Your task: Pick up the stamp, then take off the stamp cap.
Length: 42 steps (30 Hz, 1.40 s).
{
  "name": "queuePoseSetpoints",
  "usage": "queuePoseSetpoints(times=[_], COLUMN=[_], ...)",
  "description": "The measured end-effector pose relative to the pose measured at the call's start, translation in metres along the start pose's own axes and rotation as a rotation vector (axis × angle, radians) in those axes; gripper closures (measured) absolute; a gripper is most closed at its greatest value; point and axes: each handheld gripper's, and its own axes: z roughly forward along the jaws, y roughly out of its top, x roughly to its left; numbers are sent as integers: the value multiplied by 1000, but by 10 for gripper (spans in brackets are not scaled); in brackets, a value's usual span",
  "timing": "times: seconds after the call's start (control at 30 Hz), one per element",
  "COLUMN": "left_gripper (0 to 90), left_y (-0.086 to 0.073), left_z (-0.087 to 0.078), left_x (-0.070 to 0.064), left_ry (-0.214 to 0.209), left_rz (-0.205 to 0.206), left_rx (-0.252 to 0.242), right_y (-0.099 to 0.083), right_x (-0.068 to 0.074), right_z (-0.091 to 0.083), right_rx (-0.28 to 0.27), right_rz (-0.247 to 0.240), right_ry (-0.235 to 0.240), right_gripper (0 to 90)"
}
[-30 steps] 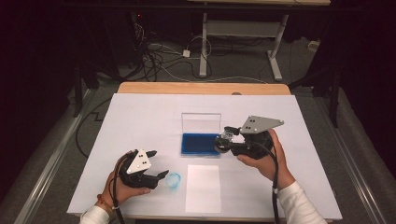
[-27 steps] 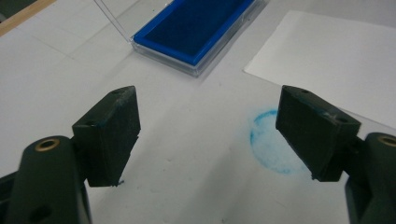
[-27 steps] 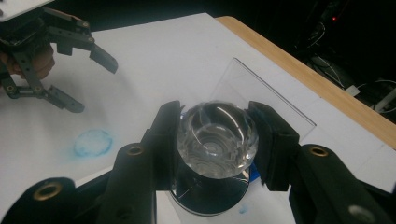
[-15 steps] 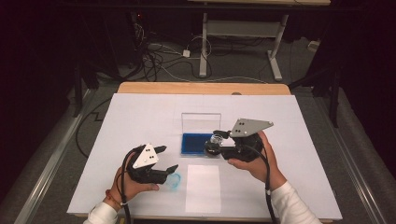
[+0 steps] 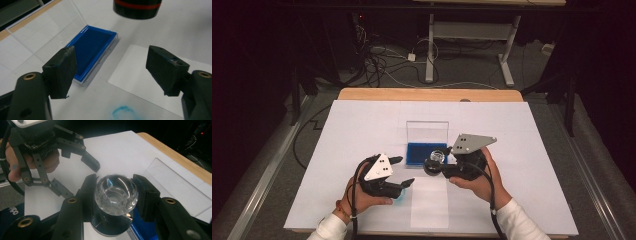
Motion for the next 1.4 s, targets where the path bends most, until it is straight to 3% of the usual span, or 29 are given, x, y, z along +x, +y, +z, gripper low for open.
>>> queuePoseSetpoints(times=[0.13, 0.27, 0.5, 0.7, 0.87, 1.13, 1.4], left_gripper=[242, 243, 242, 266, 288, 315, 354], left_y=[0, 3, 3, 7, 9, 11, 11], left_z=[6, 9, 19, 21, 21, 25, 27], left_x=[-9, -14, -24, -26, -28, -28, -30], left_ry=[-20, -35, -40, -41, -66, -67, -58], left_rz=[23, 13, 33, 44, 35, -5, 24], left_rx=[8, -35, -24, -16, -31, -48, -31], right_y=[-3, -5, -5, -5, -4, -6, -8], right_x=[4, 9, 14, 21, 24, 26, 26], right_z=[5, 11, 15, 14, 13, 13, 15], right_rx=[-5, -25, -35, -43, -62, -92, -83], right_rz=[12, 42, 49, 39, 38, 48, 56], right_ry=[11, 37, 56, 60, 55, 78, 88], right_gripper=[570, 570, 570, 570, 570, 570, 570])
